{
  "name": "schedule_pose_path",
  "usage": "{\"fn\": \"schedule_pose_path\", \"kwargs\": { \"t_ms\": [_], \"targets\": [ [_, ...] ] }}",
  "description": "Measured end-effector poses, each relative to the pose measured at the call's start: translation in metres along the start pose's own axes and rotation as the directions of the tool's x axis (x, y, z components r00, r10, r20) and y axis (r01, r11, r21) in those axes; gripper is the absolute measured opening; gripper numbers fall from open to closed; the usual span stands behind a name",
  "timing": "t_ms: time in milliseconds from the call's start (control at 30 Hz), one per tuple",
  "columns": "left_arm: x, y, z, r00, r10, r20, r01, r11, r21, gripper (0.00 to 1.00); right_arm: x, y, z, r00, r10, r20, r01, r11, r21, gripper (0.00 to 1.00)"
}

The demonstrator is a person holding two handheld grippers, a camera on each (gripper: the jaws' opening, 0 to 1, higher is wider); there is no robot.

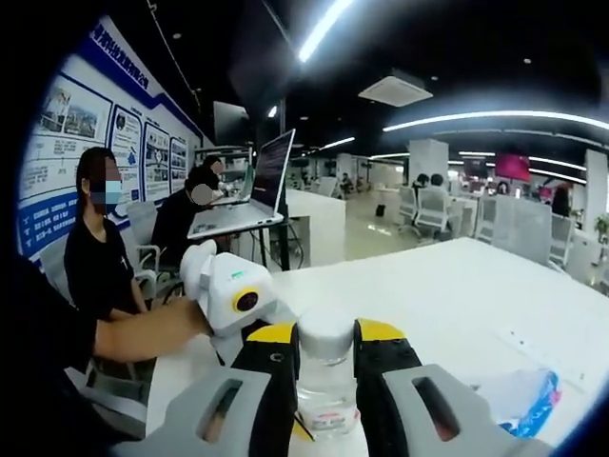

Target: Arrange the tabletop items into an orderly group along one side of the table until the central work area is clear of visible clutter.

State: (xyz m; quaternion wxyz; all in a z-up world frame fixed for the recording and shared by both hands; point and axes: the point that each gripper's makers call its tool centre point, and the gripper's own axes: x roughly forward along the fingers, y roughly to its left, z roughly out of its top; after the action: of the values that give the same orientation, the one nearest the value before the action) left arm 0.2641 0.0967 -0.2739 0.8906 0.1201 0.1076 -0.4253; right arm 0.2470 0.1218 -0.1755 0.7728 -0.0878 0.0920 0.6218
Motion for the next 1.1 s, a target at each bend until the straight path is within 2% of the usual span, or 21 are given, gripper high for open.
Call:
{"fn": "schedule_pose_path", "kwargs": {
  "t_ms": [267, 500, 833, 1100],
  "targets": [
    [-0.016, 0.016, 0.011, 0.999, 0.038, 0.010, -0.038, 0.999, 0.012, 0.43, 0.011, 0.001, 0.020, 0.999, 0.031, 0.037, -0.031, 0.999, -0.012, 0.18],
    [-0.029, 0.031, 0.006, 0.997, 0.071, -0.004, -0.071, 0.997, 0.008, 0.43, 0.028, 0.002, 0.026, 0.997, 0.062, 0.042, -0.061, 0.998, -0.022, 0.18],
    [-0.036, 0.050, -0.003, 0.995, 0.099, -0.009, -0.099, 0.995, -0.005, 0.43, 0.050, -0.001, 0.029, 0.997, 0.071, 0.033, -0.069, 0.997, -0.036, 0.18],
    [-0.036, 0.062, -0.017, 0.993, 0.114, -0.024, -0.114, 0.993, -0.024, 0.43, 0.064, -0.007, 0.019, 0.996, 0.084, 0.029, -0.083, 0.996, -0.019, 0.19]
  ]
}}
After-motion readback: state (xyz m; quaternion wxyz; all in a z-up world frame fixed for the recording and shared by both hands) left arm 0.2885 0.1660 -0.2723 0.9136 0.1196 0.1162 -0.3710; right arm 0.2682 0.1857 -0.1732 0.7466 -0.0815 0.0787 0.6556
